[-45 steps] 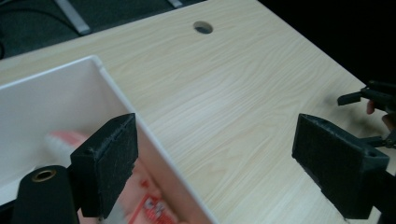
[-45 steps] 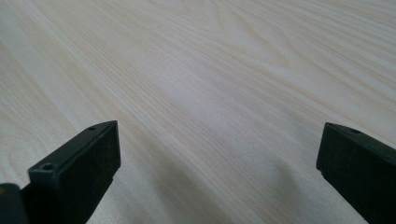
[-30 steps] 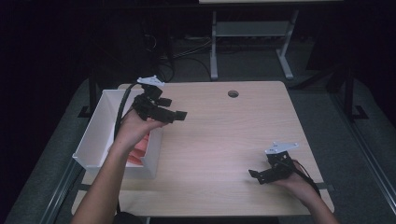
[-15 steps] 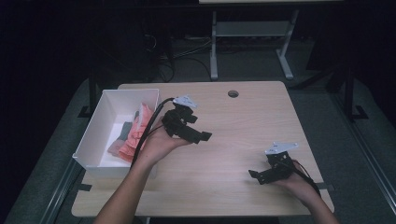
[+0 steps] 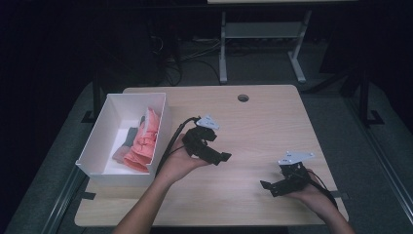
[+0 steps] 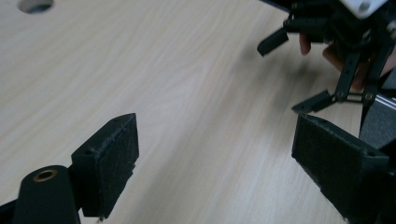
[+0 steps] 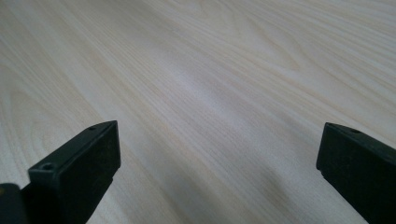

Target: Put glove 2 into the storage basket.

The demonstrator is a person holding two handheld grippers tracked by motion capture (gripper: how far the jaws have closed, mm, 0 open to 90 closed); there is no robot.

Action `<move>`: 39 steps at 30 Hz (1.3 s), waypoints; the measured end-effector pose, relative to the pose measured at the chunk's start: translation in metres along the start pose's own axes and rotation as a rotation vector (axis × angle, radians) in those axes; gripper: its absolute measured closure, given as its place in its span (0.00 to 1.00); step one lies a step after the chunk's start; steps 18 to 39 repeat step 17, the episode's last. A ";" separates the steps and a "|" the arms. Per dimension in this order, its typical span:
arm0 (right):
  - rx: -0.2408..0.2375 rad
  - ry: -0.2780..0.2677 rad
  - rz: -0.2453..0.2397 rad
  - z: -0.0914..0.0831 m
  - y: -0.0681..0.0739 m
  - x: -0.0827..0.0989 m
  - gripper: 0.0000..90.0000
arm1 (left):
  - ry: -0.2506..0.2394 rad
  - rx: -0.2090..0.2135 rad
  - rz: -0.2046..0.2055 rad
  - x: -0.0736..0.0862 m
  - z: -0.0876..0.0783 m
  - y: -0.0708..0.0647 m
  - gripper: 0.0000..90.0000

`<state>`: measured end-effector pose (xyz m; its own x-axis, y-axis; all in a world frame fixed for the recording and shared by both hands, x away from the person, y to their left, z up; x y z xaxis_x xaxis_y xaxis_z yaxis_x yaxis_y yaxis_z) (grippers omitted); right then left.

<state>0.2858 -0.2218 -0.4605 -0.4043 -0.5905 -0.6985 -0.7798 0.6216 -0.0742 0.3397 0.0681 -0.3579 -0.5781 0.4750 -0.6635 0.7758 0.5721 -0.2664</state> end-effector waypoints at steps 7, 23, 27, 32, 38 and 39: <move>-0.014 -0.016 -0.015 0.001 0.001 -0.005 0.00 | 0.042 0.006 0.031 0.025 0.020 -0.001 0.16; -0.031 -0.006 -0.028 0.005 0.005 -0.007 0.00 | 0.091 0.006 0.042 0.053 0.042 0.004 0.16; -0.031 -0.006 -0.028 0.005 0.005 -0.007 0.00 | 0.091 0.006 0.042 0.053 0.042 0.004 0.16; -0.031 -0.006 -0.028 0.005 0.005 -0.007 0.00 | 0.091 0.006 0.042 0.053 0.042 0.004 0.16; -0.031 -0.006 -0.028 0.005 0.005 -0.007 0.00 | 0.091 0.006 0.042 0.053 0.042 0.004 0.16; -0.031 -0.006 -0.028 0.005 0.005 -0.007 0.00 | 0.091 0.006 0.042 0.053 0.042 0.004 0.16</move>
Point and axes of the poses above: each handheld gripper's, and its own axes: z roughly forward along the jaws, x roughly out of its underside, y roughly to its left, the point moved 1 cm from there along z, roughly forward along the jaws, and after that the axes turned 12 degrees about -z, right-handed, at the moved point
